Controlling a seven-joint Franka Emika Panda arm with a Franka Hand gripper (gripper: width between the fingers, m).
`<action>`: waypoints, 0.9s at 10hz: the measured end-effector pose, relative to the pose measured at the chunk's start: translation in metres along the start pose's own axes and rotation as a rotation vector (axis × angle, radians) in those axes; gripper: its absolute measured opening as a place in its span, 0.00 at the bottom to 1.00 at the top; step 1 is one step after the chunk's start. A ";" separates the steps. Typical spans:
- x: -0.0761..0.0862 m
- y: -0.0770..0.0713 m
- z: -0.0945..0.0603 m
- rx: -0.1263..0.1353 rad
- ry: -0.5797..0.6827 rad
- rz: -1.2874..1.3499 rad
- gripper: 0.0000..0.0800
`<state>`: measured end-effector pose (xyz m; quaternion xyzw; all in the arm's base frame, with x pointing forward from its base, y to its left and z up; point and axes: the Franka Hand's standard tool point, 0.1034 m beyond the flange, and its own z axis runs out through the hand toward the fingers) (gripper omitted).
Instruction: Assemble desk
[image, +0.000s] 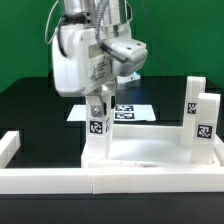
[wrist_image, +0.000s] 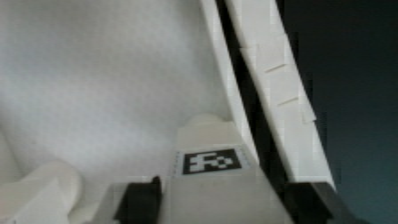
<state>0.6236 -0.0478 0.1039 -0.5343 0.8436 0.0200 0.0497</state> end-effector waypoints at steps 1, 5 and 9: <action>0.000 0.001 0.001 -0.001 0.002 -0.033 0.38; -0.005 -0.001 -0.007 0.009 -0.016 -0.027 0.72; -0.022 -0.006 -0.053 0.044 -0.071 -0.034 0.81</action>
Offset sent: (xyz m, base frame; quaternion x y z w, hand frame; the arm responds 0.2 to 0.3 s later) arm 0.0000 0.0000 0.0000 0.0000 0.0000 0.0000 1.0000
